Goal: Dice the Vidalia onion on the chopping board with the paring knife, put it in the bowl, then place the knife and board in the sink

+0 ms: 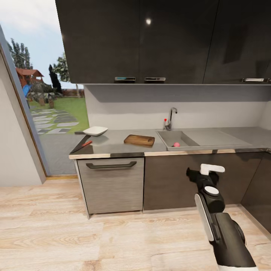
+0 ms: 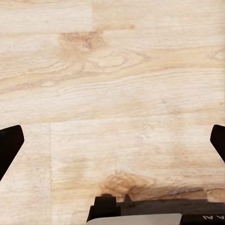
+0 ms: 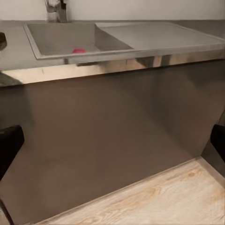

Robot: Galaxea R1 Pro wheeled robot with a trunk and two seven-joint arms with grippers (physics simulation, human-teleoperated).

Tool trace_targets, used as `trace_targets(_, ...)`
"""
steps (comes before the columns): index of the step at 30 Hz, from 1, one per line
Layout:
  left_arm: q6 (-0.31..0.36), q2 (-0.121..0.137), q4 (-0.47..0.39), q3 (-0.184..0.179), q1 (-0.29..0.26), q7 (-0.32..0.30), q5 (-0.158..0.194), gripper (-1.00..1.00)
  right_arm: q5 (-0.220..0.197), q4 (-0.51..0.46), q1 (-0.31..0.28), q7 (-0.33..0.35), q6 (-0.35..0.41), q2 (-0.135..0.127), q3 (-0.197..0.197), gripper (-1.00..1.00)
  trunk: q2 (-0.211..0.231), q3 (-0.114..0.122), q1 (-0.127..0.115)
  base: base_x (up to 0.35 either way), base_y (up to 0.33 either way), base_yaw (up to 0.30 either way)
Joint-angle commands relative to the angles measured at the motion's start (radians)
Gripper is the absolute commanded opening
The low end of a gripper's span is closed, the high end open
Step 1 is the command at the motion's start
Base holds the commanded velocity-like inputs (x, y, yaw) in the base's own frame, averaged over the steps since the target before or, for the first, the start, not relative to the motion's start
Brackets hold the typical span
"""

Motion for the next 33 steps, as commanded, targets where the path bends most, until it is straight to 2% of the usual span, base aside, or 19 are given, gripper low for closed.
trace_targets(1, -0.002, 0.000, 0.000, 0.001, 0.000, -0.001, 0.001, 1.00, 0.000, -0.001, -0.014, -0.005, 0.015, 0.002, 0.000, 1.00, -0.001, -0.001, 0.000, 0.000, 0.000, 0.000)
trace_targets(5, -0.002, 0.000, 0.001, 0.001, 0.000, -0.001, 0.001, 1.00, 0.000, -0.001, -0.088, -0.021, 0.072, 0.006, 0.010, 1.00, -0.001, -0.001, 0.000, 0.000, 0.000, 0.000)
trace_targets(11, -0.002, 0.000, 0.004, 0.001, 0.000, -0.001, 0.001, 1.00, -0.001, -0.001, -0.209, -0.034, 0.177, 0.008, 0.053, 1.00, -0.001, -0.001, 0.000, 0.000, 0.000, 0.000)
trace_targets(12, -0.002, -0.001, 0.008, 0.001, 0.000, -0.001, 0.001, 1.00, -0.002, 0.003, -0.266, -0.035, 0.224, 0.017, 0.060, 1.00, -0.001, -0.001, 0.000, 0.000, 0.000, 0.000)
trace_targets(16, -0.002, -0.002, 0.009, 0.001, 0.000, -0.001, 0.001, 1.00, -0.003, 0.013, -0.363, -0.036, 0.281, 0.048, 0.062, 1.00, -0.001, -0.001, 0.000, 0.000, 0.000, 0.000)
trace_targets(18, -0.002, -0.003, 0.010, 0.000, 0.000, -0.001, 0.002, 1.00, -0.003, 0.041, -0.451, -0.036, 0.330, 0.082, 0.063, 1.00, -0.001, -0.001, 0.000, 0.076, 0.030, 0.000)
trace_targets(20, -0.002, -0.003, 0.010, 0.000, 0.000, -0.001, 0.002, 1.00, -0.003, 0.071, -0.487, -0.036, 0.340, 0.099, 0.063, 1.00, -0.001, -0.001, 0.000, 0.159, 0.092, 0.000)
trace_targets(25, -0.002, -0.003, 0.009, 0.000, 0.000, -0.001, 0.001, 1.00, -0.003, 0.192, -0.553, -0.033, 0.348, 0.123, 0.063, 1.00, -0.001, -0.001, 0.000, 0.228, 0.146, 0.000)
trace_targets(33, -0.002, -0.004, 0.008, -0.001, 0.000, -0.001, 0.001, 1.00, -0.005, 0.322, -0.575, -0.030, 0.336, 0.127, 0.063, 1.00, -0.001, -0.001, 0.000, 0.261, 0.173, 0.000)
